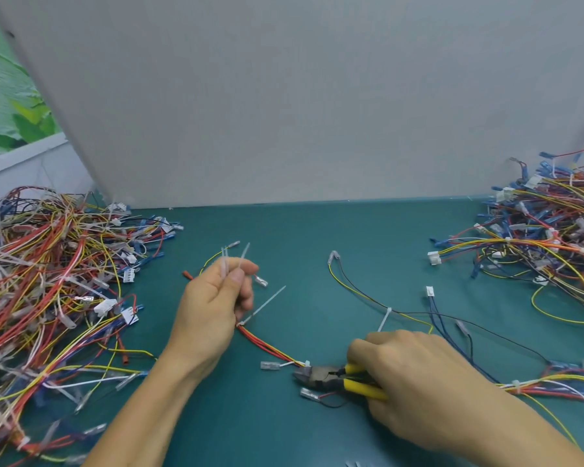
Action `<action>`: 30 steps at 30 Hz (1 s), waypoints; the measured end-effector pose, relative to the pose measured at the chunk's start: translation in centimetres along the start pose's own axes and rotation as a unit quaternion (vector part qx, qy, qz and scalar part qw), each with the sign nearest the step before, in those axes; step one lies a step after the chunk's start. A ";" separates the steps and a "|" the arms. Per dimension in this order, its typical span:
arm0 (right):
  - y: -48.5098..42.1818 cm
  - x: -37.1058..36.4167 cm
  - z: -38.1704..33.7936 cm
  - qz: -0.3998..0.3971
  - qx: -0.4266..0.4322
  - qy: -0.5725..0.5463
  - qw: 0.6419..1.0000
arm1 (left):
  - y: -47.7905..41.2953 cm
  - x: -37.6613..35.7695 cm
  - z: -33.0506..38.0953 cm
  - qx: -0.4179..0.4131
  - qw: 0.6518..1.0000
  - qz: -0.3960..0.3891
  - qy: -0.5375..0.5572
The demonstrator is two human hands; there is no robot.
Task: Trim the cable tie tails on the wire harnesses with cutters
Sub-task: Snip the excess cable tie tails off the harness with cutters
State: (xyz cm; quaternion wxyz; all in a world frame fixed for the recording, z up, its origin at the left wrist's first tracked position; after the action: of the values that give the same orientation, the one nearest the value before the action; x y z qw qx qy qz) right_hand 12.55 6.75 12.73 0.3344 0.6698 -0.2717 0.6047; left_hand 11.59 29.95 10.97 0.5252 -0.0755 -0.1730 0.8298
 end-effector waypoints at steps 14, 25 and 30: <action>0.1 0.1 0.5 -0.044 0.001 0.026 0.999 | 0.8 -2.7 0.7 -0.045 0.785 -0.189 -0.588; 0.2 0.2 0.4 -0.046 0.005 0.035 0.998 | 0.4 -1.4 0.5 -0.076 0.894 -0.140 -0.419; 0.3 0.5 0.9 -0.069 -0.006 0.015 0.997 | -0.6 1.6 0.0 0.014 0.943 -0.136 -0.303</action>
State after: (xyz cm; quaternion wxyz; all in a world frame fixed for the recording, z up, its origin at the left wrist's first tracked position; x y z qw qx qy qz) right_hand 12.96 5.87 13.24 0.3832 0.6761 -0.2234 0.5883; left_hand 11.39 31.61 11.24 0.5568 0.2114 -0.3212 0.7363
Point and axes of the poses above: each hand's wrist, its own y-axis away from the middle knuckle, its own x-axis out of the back of the hand, z = x × y, the point moved 3 cm from there along -y, towards the middle knuckle, and after that the axes turned 9 degrees about -x, right-handed, at the moved point
